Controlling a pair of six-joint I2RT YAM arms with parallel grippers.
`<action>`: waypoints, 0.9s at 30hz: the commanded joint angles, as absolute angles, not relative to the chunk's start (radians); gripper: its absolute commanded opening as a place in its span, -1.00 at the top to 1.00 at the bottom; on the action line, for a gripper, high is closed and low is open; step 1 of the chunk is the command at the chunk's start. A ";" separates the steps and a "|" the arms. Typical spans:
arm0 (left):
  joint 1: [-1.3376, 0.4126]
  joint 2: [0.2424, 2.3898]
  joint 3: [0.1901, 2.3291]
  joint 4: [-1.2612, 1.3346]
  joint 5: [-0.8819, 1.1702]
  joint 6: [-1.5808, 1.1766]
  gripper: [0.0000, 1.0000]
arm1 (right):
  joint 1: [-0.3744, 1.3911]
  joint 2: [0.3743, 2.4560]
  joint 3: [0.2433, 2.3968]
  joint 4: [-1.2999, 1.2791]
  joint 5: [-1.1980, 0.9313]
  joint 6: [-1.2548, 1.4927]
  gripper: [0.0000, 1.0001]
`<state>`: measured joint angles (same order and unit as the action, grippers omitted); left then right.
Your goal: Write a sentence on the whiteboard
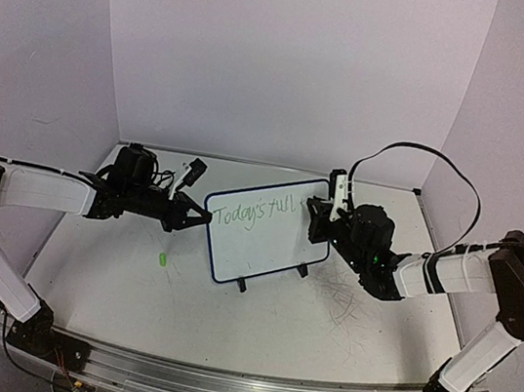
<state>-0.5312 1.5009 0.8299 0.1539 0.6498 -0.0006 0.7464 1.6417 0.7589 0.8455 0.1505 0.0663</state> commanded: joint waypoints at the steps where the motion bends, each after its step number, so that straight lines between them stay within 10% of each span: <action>1: -0.529 1.486 0.847 0.113 0.558 0.084 1.00 | 0.741 1.640 0.752 0.856 0.164 0.082 1.00; 27: -0.529 1.486 0.847 0.111 0.561 0.084 1.00 | 0.739 1.620 0.749 0.861 0.219 0.079 1.00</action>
<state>-0.5312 1.5009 0.8299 0.1535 0.6495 -0.0002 0.7467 1.6417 0.7364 0.8448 0.1836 0.0723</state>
